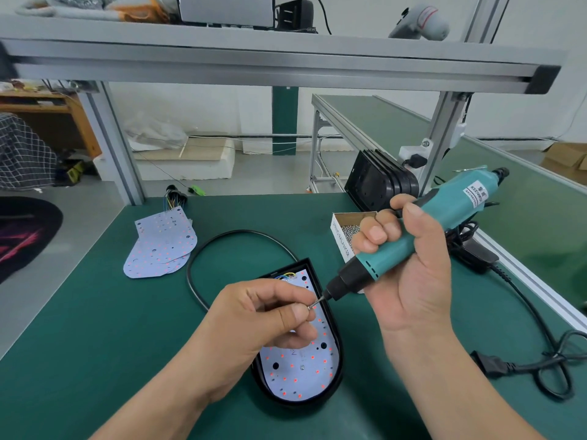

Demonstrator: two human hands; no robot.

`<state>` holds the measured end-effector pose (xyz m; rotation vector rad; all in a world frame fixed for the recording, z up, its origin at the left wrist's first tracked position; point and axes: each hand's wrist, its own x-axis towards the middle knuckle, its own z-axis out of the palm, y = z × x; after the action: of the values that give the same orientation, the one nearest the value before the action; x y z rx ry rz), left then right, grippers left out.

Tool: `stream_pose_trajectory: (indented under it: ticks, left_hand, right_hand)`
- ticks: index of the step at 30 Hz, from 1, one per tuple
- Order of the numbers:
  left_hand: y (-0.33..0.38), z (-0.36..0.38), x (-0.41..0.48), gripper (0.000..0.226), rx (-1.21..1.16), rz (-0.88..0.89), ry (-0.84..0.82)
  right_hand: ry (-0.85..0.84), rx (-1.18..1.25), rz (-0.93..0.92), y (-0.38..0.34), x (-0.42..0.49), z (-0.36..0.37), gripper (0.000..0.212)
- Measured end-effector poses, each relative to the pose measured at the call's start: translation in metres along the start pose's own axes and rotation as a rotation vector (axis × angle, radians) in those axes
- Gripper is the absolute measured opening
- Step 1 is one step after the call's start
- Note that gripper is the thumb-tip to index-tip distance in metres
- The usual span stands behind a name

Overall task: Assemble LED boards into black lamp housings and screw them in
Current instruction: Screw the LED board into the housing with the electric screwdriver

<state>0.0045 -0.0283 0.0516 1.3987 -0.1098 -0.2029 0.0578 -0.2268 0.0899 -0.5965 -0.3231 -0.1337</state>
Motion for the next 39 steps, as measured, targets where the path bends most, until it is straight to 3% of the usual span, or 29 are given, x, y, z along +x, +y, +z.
stream_pose_trajectory:
  ticks: [8, 16, 20, 22, 25, 28, 30, 35, 39]
  left_hand:
    - [-0.003, -0.002, 0.003, 0.015, 0.021, 0.072, 0.103]
    - [-0.004, 0.002, 0.005, 0.026, 0.032, 0.115, 0.062]
    - [-0.001, -0.002, 0.006, 0.019, 0.082, 0.139, 0.055]
    - [-0.003, -0.010, 0.008, 0.019, 0.223, 0.195, 0.165]
    - [-0.010, -0.025, 0.018, 0.022, 0.768, 0.276, 0.425]
    - [-0.012, -0.025, 0.025, 0.054, 1.101, 0.152, 0.389]
    - [-0.014, -0.017, 0.029, 0.062, 1.169, 0.034, 0.337]
    - [-0.011, -0.011, 0.034, 0.040, 1.060, -0.064, 0.268]
    - [-0.006, -0.011, 0.033, 0.040, 1.091, -0.122, 0.220]
  right_hand:
    - [0.044, -0.037, -0.008, 0.011, -0.001, 0.001, 0.007]
    - [0.169, 0.058, 0.016, 0.015, 0.004, -0.005, 0.016]
    - [0.190, 0.089, 0.012, 0.015, 0.006, -0.008, 0.017]
    - [0.197, 0.099, 0.012, 0.014, 0.007, -0.009, 0.015]
    - [0.200, 0.090, -0.002, 0.011, 0.009, -0.011, 0.012]
    - [0.213, 0.062, -0.028, 0.009, 0.012, -0.014, 0.012]
    - [0.220, 0.037, -0.038, 0.008, 0.014, -0.017, 0.012]
    - [0.262, -0.033, -0.053, 0.008, 0.020, -0.027, 0.011]
    - [0.266, -0.143, -0.062, 0.013, 0.023, -0.032, 0.011]
